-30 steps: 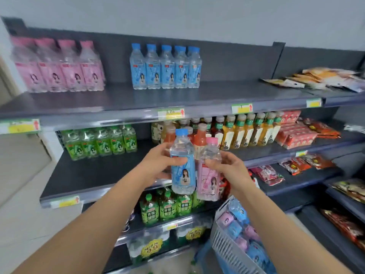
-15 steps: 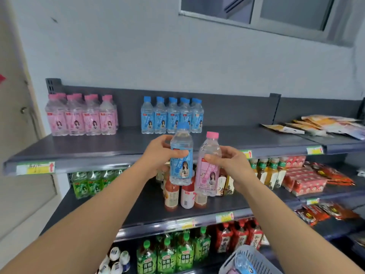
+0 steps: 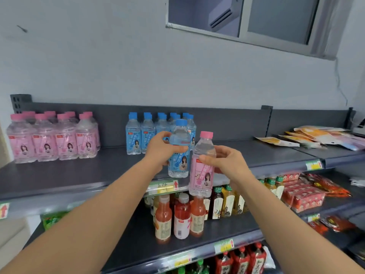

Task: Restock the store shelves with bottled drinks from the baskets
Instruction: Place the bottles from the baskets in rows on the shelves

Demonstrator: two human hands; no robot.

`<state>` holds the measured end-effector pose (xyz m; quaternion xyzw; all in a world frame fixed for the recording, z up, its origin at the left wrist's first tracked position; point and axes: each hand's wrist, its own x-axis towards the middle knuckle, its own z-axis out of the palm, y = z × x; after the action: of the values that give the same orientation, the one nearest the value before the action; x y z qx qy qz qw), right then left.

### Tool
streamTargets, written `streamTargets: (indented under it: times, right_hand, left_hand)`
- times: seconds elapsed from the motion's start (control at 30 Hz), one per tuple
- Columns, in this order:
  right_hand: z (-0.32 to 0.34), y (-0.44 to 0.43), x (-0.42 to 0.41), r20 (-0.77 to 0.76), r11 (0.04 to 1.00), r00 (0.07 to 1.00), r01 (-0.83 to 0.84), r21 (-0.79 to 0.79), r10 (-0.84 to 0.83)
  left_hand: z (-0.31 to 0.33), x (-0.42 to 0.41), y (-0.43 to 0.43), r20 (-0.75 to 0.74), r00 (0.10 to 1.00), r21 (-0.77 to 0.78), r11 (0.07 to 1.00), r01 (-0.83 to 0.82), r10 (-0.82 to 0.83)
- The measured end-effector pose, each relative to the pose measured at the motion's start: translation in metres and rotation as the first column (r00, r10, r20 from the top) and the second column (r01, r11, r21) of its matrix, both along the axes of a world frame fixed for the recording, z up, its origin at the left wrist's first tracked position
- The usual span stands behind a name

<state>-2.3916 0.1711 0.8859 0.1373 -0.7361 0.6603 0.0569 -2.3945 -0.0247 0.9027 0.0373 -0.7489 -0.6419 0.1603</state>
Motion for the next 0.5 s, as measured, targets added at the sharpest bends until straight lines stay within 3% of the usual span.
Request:
streamTargets:
  times: [0.23, 0.5]
  right_hand:
    - [0.013, -0.005, -0.044, -0.008, 0.998, 0.998, 0.063, 0.014, -0.063]
    - [0.021, -0.007, -0.080, -0.023, 0.997, 0.997, 0.075, 0.032, -0.075]
  left_hand:
    - [0.000, -0.080, -0.002, -0.012, 0.999, 0.025, 0.999, 0.047, -0.047]
    - [-0.017, -0.157, 0.016, 0.005, 1.000, -0.081, 0.997, -0.019, 0.019]
